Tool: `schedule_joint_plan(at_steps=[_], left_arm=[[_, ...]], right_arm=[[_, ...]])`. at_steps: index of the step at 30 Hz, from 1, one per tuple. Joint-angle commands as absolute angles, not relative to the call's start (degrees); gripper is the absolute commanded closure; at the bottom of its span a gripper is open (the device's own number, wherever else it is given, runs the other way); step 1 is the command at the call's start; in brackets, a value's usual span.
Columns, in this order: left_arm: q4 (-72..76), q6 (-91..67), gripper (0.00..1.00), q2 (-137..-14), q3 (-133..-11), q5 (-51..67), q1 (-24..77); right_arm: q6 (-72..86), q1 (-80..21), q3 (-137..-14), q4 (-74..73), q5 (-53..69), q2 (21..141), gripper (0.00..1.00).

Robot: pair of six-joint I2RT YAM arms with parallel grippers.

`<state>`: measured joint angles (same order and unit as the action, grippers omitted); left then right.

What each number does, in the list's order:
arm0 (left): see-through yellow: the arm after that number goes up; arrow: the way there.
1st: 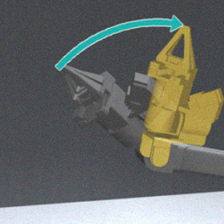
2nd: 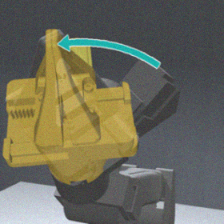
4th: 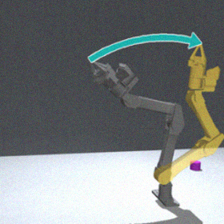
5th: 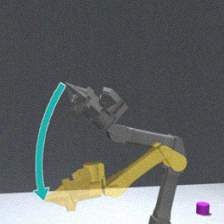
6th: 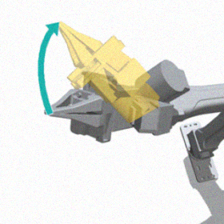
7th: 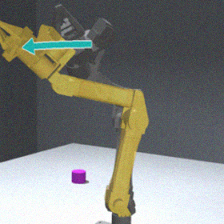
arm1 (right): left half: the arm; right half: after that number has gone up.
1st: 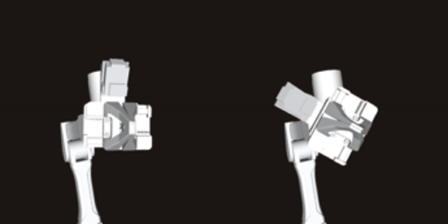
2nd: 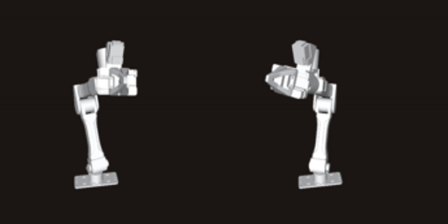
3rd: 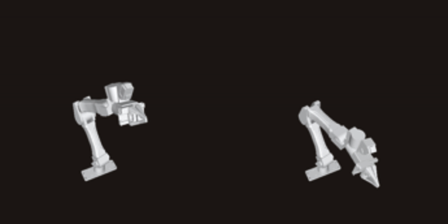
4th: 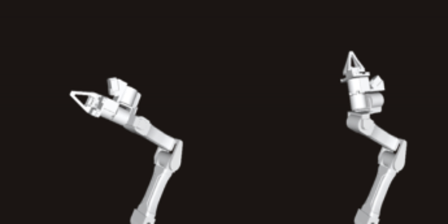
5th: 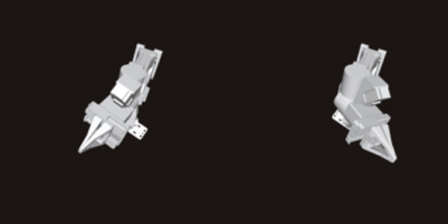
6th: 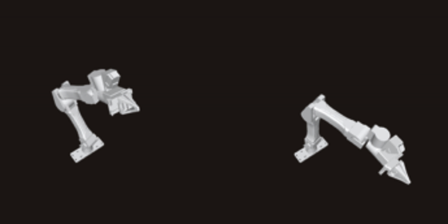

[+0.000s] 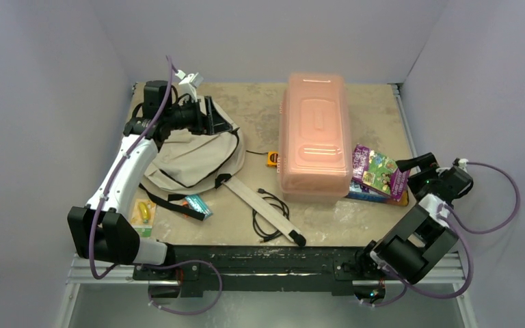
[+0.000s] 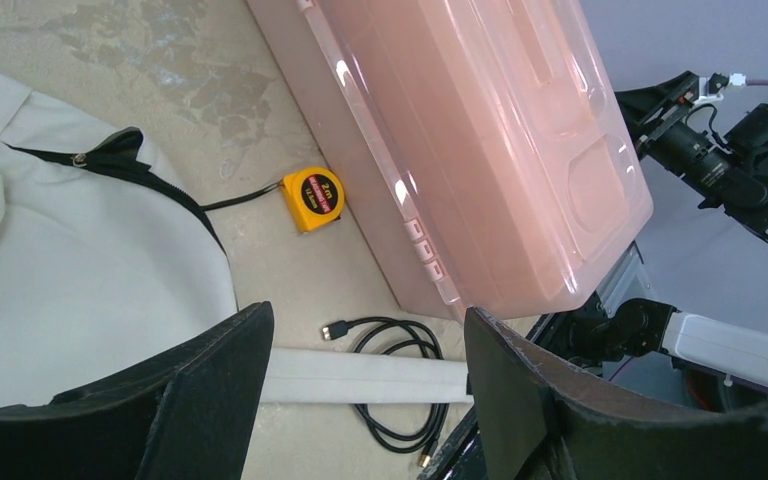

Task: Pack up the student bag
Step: Pick up the book from the center of the board.

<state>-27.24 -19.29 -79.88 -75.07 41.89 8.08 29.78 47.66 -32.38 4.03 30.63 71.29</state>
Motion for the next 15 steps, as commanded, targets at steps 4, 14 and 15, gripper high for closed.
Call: schedule_joint_plan(at_steps=[4, 14, 15], left_arm=[[-24.61, -19.86, 0.3, -78.4, -74.41, 43.5, 8.61], [-24.69, -19.78, 0.3, -78.22, -74.41, 43.5, 8.66], [-24.7, -19.69, 0.3, -78.18, -74.36, 43.43, 8.62]], right_arm=[[30.02, 48.34, -30.66, 10.98, 33.48, 74.99, 0.01], [32.21, 48.25, -28.48, 17.99, 36.65, 78.19, 0.05], [32.66, 48.25, -28.28, 18.81, 36.75, 78.15, 0.06]])
